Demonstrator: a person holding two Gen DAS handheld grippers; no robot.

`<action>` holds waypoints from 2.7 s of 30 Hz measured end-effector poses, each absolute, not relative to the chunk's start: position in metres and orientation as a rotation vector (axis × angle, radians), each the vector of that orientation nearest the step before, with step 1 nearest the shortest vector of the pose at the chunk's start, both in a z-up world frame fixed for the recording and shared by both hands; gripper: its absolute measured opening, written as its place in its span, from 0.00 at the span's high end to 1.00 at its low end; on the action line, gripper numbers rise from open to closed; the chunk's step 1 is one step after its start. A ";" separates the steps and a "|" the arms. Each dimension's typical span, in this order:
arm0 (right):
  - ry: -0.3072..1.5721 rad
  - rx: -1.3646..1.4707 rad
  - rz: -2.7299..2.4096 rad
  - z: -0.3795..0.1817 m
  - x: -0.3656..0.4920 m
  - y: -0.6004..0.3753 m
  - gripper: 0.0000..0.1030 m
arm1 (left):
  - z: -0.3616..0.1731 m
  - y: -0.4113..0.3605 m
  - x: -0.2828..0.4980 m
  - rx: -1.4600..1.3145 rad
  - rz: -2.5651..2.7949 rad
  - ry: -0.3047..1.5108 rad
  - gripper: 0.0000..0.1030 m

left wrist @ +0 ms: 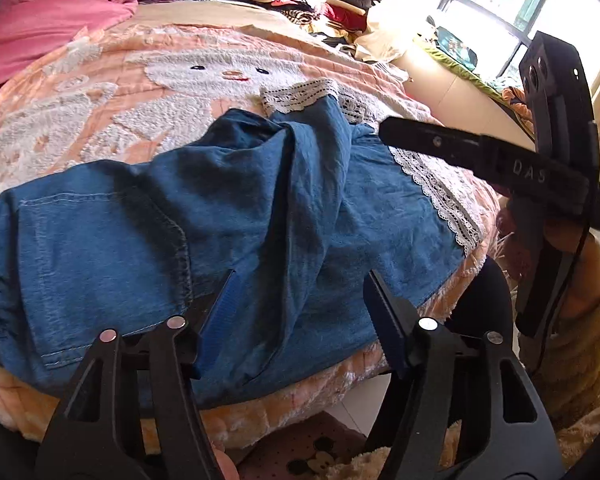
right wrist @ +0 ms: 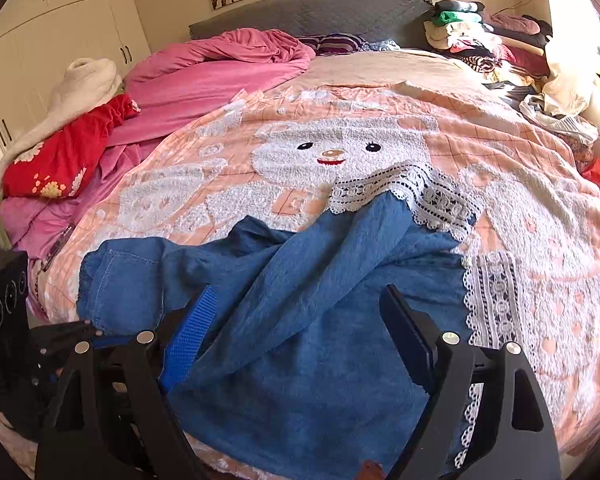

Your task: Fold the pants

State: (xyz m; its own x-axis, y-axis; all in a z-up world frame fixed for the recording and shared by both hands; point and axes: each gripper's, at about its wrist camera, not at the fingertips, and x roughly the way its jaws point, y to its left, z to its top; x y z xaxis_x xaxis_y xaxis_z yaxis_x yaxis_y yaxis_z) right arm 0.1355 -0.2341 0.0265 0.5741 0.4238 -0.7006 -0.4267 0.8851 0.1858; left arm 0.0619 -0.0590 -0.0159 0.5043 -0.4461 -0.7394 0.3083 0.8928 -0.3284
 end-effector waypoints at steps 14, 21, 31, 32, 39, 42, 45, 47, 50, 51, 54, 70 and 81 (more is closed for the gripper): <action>0.904 -0.144 0.469 0.000 0.248 -0.175 0.20 | -0.048 -0.088 0.103 -0.239 -0.445 1.035 0.85; 0.974 -0.187 0.364 -0.027 0.301 -0.161 0.20 | -0.049 -0.099 0.099 -0.202 -0.461 1.034 0.85; 1.000 -0.179 0.334 -0.061 0.335 -0.166 0.48 | -0.049 -0.105 0.102 -0.207 -0.480 1.035 0.85; 0.993 -0.157 0.330 -0.060 0.336 -0.173 0.62 | -0.050 -0.104 0.103 -0.212 -0.479 1.035 0.85; 0.932 -0.007 0.363 -0.033 0.315 -0.222 0.90 | -0.057 -0.095 0.106 -0.223 -0.458 1.017 0.85; 0.901 0.097 0.370 -0.017 0.293 -0.253 0.90 | -0.054 -0.091 0.103 -0.244 -0.459 1.000 0.71; 0.863 0.167 0.352 -0.001 0.263 -0.285 0.90 | -0.049 -0.087 0.101 -0.214 -0.434 0.972 0.68; 0.844 0.206 0.338 0.007 0.244 -0.304 0.90 | -0.046 -0.086 0.101 -0.206 -0.420 0.957 0.68; 0.826 0.254 0.322 0.015 0.216 -0.331 0.90 | -0.047 -0.081 0.100 -0.208 -0.400 0.936 0.71; 0.824 0.263 0.312 0.017 0.208 -0.338 0.90 | -0.047 -0.081 0.099 -0.199 -0.393 0.929 0.81; 0.822 0.320 0.300 0.016 0.182 -0.359 0.90 | -0.045 -0.082 0.100 -0.171 -0.402 0.930 0.96; 0.931 0.478 0.234 -0.024 0.099 -0.419 0.89 | -0.043 -0.111 0.074 0.061 -0.426 0.874 0.90; 0.909 0.458 0.250 -0.017 0.094 -0.419 0.88 | -0.037 -0.112 0.073 0.081 -0.475 0.839 1.00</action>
